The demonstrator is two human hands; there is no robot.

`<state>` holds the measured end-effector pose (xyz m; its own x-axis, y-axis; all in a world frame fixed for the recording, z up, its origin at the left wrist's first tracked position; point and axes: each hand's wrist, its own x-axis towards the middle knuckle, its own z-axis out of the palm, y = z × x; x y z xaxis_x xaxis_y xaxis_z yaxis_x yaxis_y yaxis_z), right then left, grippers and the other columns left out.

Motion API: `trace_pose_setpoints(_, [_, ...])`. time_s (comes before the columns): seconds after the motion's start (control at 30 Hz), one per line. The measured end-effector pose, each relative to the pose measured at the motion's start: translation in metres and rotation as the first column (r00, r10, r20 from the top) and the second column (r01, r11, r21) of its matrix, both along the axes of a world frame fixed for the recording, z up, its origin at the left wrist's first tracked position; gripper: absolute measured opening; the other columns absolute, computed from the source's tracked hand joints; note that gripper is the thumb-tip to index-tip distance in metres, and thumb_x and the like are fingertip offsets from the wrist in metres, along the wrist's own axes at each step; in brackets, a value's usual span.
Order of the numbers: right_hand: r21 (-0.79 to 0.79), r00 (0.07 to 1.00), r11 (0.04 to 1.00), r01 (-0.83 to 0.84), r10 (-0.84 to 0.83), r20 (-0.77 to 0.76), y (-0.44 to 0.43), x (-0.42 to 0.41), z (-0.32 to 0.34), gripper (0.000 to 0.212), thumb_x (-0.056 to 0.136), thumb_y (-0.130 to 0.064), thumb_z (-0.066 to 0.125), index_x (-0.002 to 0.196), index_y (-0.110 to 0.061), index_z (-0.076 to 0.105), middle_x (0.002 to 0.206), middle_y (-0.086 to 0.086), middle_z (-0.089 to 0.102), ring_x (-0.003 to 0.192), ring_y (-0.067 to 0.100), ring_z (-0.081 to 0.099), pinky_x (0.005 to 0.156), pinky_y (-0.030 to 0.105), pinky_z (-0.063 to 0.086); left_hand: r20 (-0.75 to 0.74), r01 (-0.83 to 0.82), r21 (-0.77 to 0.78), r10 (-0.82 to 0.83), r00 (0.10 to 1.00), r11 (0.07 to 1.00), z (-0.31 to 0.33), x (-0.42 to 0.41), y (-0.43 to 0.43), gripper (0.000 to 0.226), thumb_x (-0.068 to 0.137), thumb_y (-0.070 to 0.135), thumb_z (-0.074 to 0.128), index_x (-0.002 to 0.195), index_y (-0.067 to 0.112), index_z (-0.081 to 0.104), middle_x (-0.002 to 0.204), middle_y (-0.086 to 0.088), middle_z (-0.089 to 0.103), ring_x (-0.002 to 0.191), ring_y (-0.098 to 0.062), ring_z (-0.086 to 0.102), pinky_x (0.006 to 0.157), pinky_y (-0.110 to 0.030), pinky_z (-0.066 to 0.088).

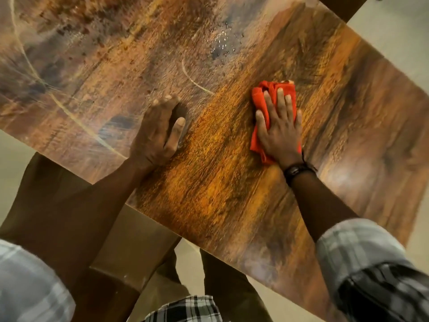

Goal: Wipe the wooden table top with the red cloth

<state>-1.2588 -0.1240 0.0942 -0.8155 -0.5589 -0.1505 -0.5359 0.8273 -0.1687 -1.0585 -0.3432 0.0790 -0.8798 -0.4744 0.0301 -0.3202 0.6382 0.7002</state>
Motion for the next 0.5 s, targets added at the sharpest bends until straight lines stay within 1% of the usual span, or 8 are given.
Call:
trace_pose_setpoints(0.07, [-0.006,1.000,1.000,0.007,-0.007,0.012,-0.044,-0.028,-0.001,0.062,0.100,-0.056,0.018,0.158,-0.036,0.014,0.168,-0.002,0.004,0.155,0.022,0.003,0.121,0.059,0.004,-0.014,0.001,-0.012,-0.001,1.000,1.000,0.001,-0.001,0.000,0.054,0.103,0.037,0.033,0.148,0.007,0.036,0.147,-0.019,0.044,0.135,-0.032,0.040,0.113,-0.053,0.032])
trace_pose_setpoints(0.13, [-0.016,0.999,1.000,-0.010,0.010,0.032,-0.090,-0.039,-0.003,0.060,0.102,-0.055,0.020,0.158,-0.036,0.012,0.168,-0.001,0.001,0.155,0.022,-0.001,0.121,0.059,-0.001,-0.028,-0.005,-0.021,0.005,1.000,1.000,0.001,0.000,0.001,0.053,0.102,0.036,0.035,0.147,0.007,0.036,0.146,-0.017,0.044,0.133,-0.030,0.040,0.113,-0.052,0.033])
trace_pose_setpoints(0.2, [-0.032,0.998,0.998,-0.056,0.057,0.038,-0.127,-0.031,-0.008,0.058,0.104,-0.055,0.021,0.158,-0.037,0.011,0.168,-0.001,-0.001,0.155,0.021,-0.003,0.121,0.058,-0.006,-0.050,-0.007,-0.019,0.006,0.999,1.000,0.001,0.001,0.003,0.054,0.102,0.038,0.036,0.146,0.007,0.036,0.142,-0.016,0.046,0.128,-0.028,0.044,0.110,-0.050,0.036])
trace_pose_setpoints(0.27, [-0.052,0.990,0.989,-0.137,0.138,0.020,-0.145,-0.007,-0.011,0.058,0.104,-0.054,0.022,0.158,-0.036,0.012,0.168,-0.001,0.001,0.155,0.021,-0.002,0.121,0.057,-0.007,-0.062,-0.018,-0.007,0.018,0.998,1.000,-0.001,0.000,0.003,0.055,0.102,0.041,0.037,0.145,0.008,0.035,0.141,-0.013,0.046,0.126,-0.026,0.045,0.109,-0.048,0.038])
trace_pose_setpoints(0.33, [-0.055,0.969,0.967,-0.248,0.248,-0.006,-0.138,0.025,-0.013,0.058,0.104,-0.052,0.024,0.158,-0.035,0.014,0.168,-0.001,0.005,0.155,0.020,0.002,0.122,0.056,-0.003,-0.060,-0.027,0.011,0.028,0.998,1.000,-0.003,0.001,0.002,0.057,0.102,0.043,0.037,0.147,0.009,0.031,0.145,-0.011,0.043,0.132,-0.024,0.043,0.112,-0.048,0.036])
trace_pose_setpoints(0.4, [-0.076,0.943,0.940,-0.333,0.332,-0.033,-0.110,0.056,-0.010,0.057,0.104,-0.052,0.026,0.158,-0.034,0.019,0.167,-0.002,0.011,0.155,0.018,0.007,0.123,0.054,0.002,-0.051,-0.029,0.014,0.030,0.998,0.999,-0.004,0.002,0.002,0.058,0.102,0.044,0.037,0.148,0.010,0.031,0.147,-0.011,0.042,0.134,-0.025,0.042,0.113,-0.048,0.035])
trace_pose_setpoints(0.47, [-0.072,0.926,0.923,-0.378,0.376,-0.039,-0.069,0.073,-0.007,0.056,0.104,-0.052,0.027,0.157,-0.035,0.021,0.167,-0.004,0.014,0.154,0.016,0.008,0.123,0.053,0.007,-0.023,-0.025,-0.036,0.024,0.999,0.999,-0.001,0.001,0.003,0.058,0.101,0.046,0.038,0.145,0.009,0.035,0.142,-0.012,0.046,0.129,-0.026,0.045,0.110,-0.047,0.037])
trace_pose_setpoints(0.5, [-0.050,0.927,0.925,-0.375,0.374,-0.034,-0.046,0.075,-0.006,0.056,0.104,-0.053,0.027,0.157,-0.036,0.020,0.167,-0.005,0.013,0.154,0.014,0.007,0.123,0.052,0.009,0.000,-0.024,-0.100,0.024,1.000,0.995,0.001,-0.001,0.003,0.058,0.100,0.048,0.038,0.142,0.007,0.039,0.137,-0.014,0.049,0.123,-0.028,0.048,0.107,-0.047,0.039])
